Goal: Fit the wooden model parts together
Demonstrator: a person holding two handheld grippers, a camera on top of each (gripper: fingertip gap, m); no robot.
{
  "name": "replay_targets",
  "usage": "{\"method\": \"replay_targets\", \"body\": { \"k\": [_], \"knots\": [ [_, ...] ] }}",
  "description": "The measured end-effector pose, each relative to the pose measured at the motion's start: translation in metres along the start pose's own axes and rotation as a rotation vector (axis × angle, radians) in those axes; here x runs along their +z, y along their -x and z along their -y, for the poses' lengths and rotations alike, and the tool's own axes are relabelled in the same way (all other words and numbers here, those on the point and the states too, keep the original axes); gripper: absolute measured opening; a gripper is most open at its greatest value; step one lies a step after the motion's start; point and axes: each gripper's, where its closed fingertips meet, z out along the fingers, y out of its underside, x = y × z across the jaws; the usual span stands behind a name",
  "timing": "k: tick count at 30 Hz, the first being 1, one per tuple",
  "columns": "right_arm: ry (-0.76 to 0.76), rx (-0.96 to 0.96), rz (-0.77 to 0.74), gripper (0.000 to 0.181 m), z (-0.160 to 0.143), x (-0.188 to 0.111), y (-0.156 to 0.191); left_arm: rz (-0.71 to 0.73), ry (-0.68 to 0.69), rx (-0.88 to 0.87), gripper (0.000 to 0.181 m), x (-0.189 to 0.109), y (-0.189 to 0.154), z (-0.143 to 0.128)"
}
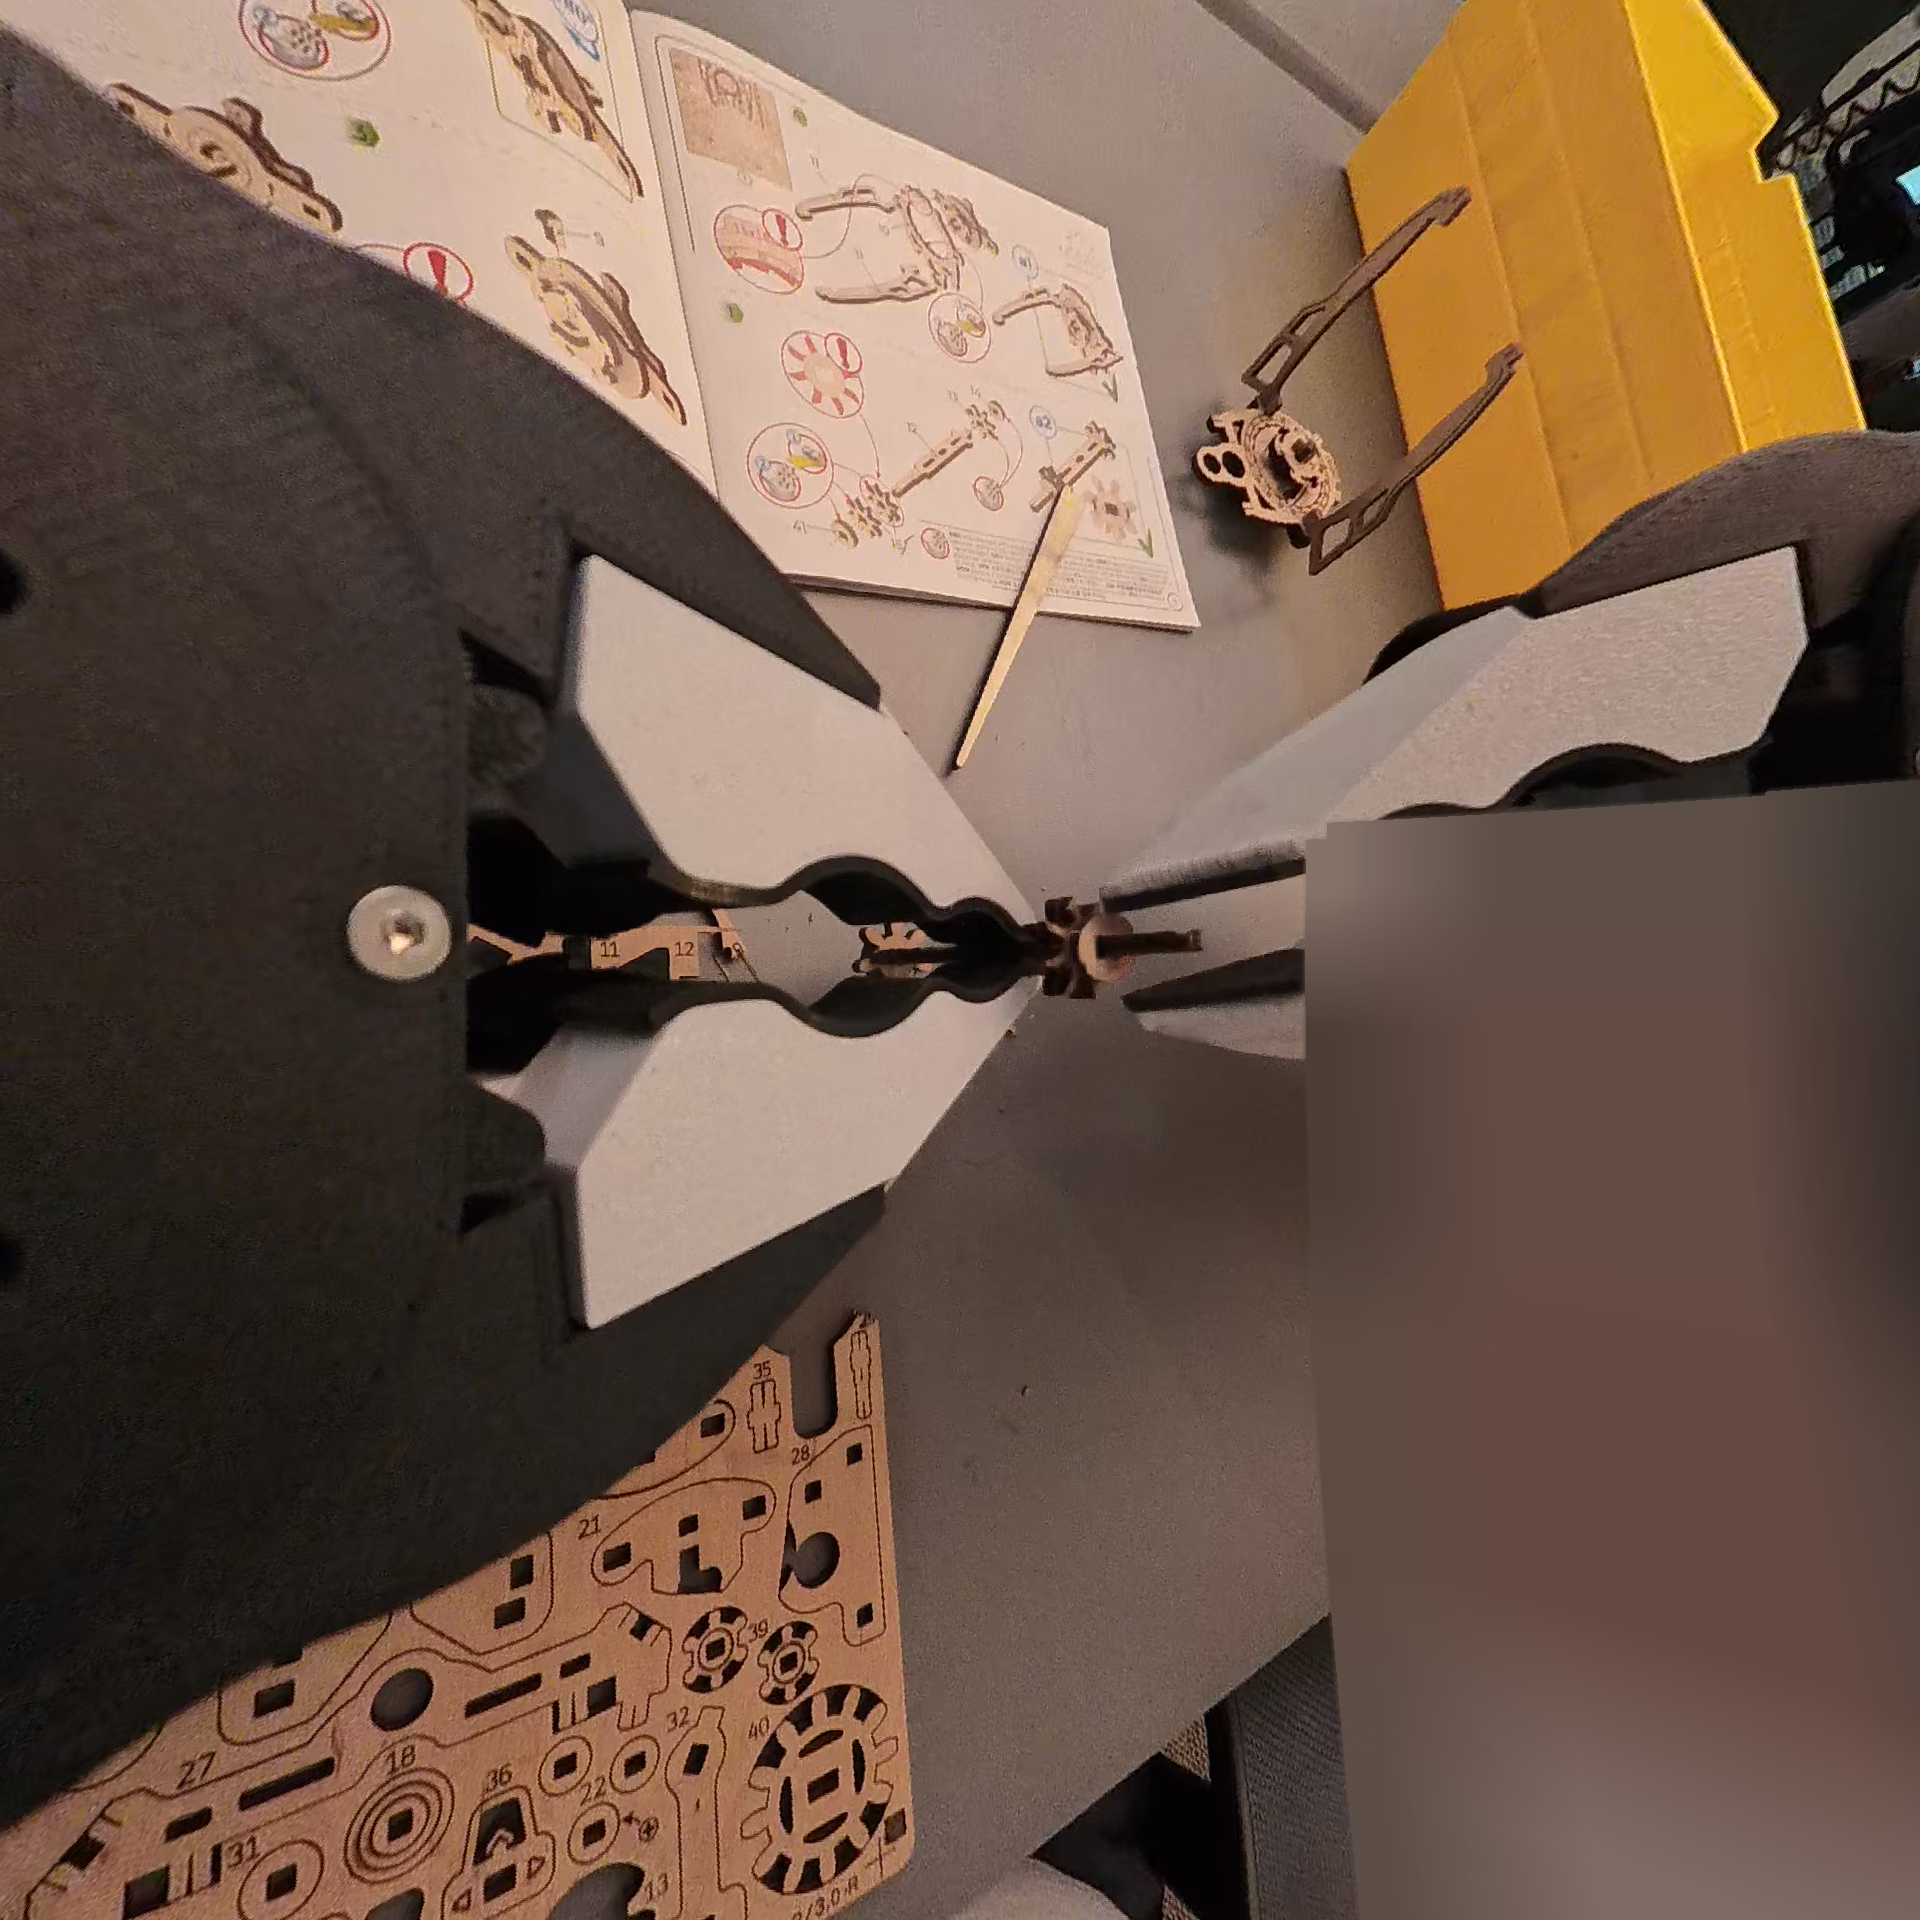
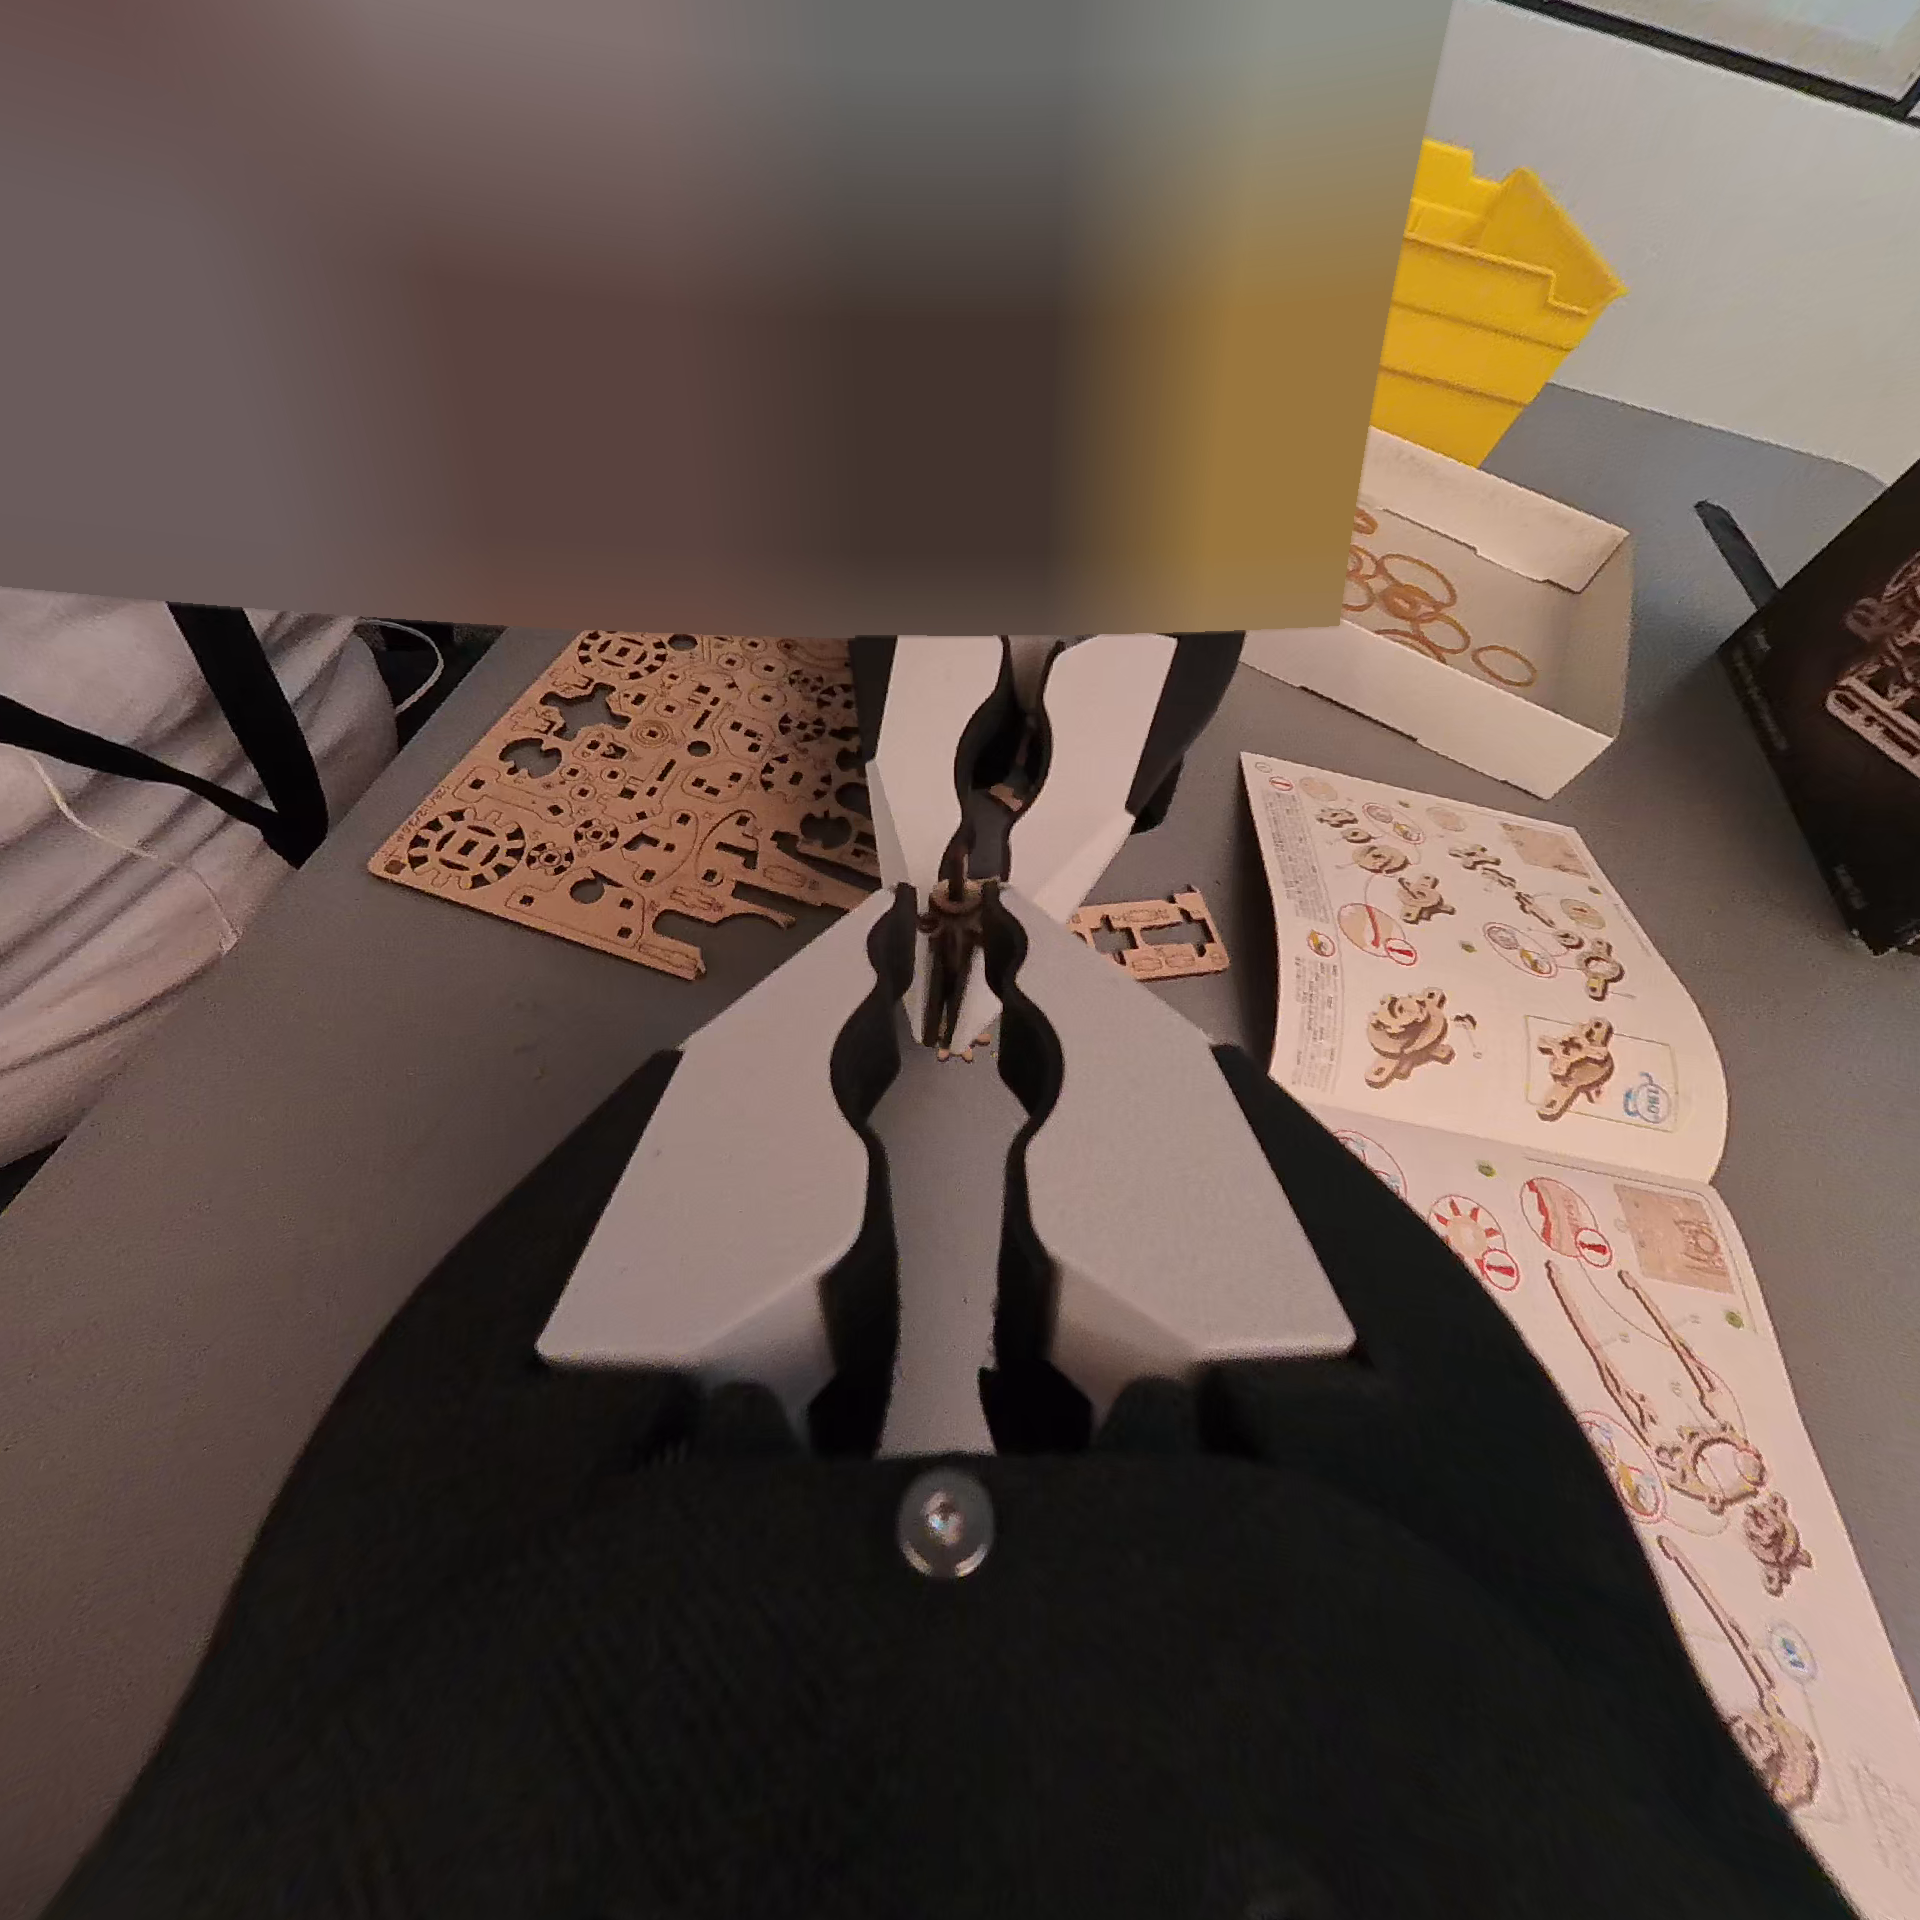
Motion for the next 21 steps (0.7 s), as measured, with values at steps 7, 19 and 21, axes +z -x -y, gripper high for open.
{"method": "replay_targets", "body": {
  "k": [7,19,21],
  "knots": [
    [-0.01,-0.009,-0.003,0.008,0.001,-0.001,0.0,0.014,-0.006,0.031,0.0,0.0,0.0,0.002],
    [-0.089,-0.034,-0.006,0.007,0.014,-0.006,0.002,0.015,-0.072,0.043,0.0,-0.004,-0.001,0.015],
    [-0.049,-0.036,-0.011,0.008,0.008,-0.003,0.001,0.029,-0.036,0.06,0.0,-0.002,0.0,0.009]
  ]
}}
